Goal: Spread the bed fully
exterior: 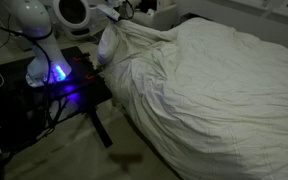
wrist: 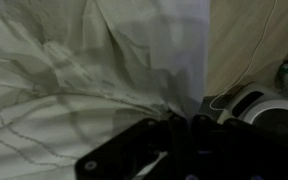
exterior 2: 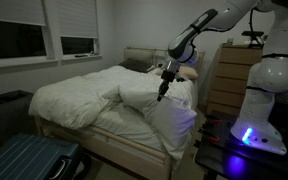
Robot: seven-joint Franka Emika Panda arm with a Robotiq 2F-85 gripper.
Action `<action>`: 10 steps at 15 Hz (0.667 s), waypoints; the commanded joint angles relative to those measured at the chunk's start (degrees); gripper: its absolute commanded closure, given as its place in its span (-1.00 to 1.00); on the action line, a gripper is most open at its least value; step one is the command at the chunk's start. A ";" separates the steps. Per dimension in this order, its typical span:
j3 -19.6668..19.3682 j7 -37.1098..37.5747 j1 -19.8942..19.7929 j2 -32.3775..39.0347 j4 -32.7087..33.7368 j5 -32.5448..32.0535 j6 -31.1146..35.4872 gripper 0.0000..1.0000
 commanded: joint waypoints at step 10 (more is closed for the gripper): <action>6.84 -20.08 8.10 -1.89 -3.26 14.80 -1.36 0.97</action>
